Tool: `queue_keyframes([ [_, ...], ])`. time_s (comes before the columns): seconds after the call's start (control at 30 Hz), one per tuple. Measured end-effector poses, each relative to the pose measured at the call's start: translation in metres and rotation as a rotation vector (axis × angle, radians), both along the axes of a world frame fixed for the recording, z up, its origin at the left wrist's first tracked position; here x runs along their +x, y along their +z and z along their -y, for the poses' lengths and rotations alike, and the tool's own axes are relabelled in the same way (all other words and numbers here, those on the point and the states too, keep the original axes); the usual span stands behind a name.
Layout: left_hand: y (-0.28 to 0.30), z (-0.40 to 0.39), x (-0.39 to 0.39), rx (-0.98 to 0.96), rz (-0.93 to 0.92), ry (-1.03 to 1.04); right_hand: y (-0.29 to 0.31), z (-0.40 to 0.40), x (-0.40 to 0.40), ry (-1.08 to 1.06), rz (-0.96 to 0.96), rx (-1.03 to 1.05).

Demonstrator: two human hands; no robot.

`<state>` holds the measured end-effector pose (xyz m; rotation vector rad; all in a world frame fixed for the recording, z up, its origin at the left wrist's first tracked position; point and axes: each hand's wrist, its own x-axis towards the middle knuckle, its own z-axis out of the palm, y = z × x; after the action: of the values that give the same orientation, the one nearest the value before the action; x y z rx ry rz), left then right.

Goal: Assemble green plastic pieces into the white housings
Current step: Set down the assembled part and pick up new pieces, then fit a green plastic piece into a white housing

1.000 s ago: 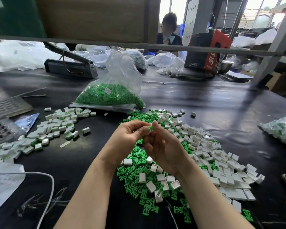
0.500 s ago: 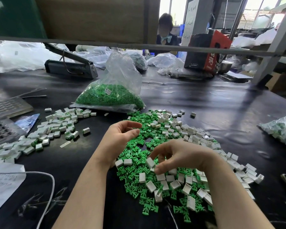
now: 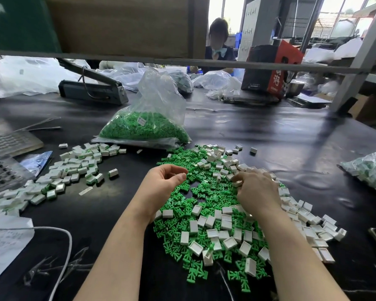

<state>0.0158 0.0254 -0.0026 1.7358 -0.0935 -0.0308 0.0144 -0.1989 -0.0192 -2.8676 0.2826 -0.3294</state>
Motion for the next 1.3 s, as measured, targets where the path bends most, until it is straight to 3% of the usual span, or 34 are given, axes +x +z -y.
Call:
queue_keyframes([
  [0.27, -0.001, 0.002, 0.000, 0.011, 0.025, 0.030, 0.000, -0.002, 0.002, 0.011, 0.005, -0.004],
  [0.47, 0.000, 0.015, -0.003, -0.031, -0.015, -0.041, 0.018, -0.023, -0.005, 0.368, 0.168, 0.709],
  [0.63, 0.006, 0.020, -0.004, -0.195, -0.044, -0.092, 0.023, -0.038, -0.009, 0.543, 0.278, 0.812],
  [0.97, 0.010, 0.021, -0.007, -0.230, 0.084, -0.060, 0.020, -0.043, -0.006, 0.599, 0.199, 0.995],
  [1.03, 0.008, 0.021, -0.006, -0.212, 0.095, -0.023, 0.017, -0.042, -0.003, 0.588, 0.188, 0.942],
  [1.2, 0.005, 0.019, -0.002, -0.288, 0.046, 0.031, 0.000, -0.037, 0.003, 0.347, 0.108, 0.314],
  [1.3, 0.004, 0.017, -0.001, -0.274, 0.041, 0.047, -0.007, -0.041, 0.003, 0.354, -0.017, 0.065],
])
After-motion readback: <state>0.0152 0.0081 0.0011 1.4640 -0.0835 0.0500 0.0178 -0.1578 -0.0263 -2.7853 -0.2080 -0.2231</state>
